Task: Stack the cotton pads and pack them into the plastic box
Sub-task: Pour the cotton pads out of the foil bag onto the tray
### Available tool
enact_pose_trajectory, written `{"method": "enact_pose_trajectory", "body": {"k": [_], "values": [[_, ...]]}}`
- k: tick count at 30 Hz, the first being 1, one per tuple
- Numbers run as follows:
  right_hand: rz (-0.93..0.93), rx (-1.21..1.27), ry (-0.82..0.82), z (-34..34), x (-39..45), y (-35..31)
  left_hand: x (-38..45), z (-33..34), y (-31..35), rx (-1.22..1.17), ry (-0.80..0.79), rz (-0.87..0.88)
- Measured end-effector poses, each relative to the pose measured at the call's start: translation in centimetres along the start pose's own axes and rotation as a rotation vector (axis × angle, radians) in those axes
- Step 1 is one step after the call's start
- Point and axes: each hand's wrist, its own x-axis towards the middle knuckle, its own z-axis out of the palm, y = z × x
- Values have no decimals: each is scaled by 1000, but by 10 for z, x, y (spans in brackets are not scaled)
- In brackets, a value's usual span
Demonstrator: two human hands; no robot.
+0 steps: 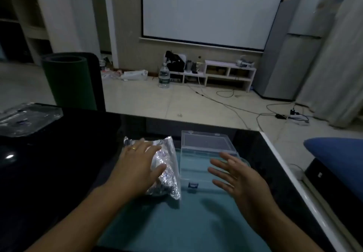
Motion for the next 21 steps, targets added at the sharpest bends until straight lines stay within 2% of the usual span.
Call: {"method": "enact_pose_trajectory", "body": {"k": [3,6,14,18,20,21], "values": [[-4,-195,15,-2,8,12,-9,10,-14,156,-168,-121],[54,-356,2,2,11,26,-21,17,-20,112,-237,-80],[59,-625,-164,25,6,49,-15,7,-50,40,-221,69],[111,-576,-252,41,6,60,-22,11,-20,91,-46,302],[133,-518,-276,47,8,65,-24,25,-7,173,-51,366],[143,-481,-279,50,8,66,-24,31,-3,229,-101,357]]}}
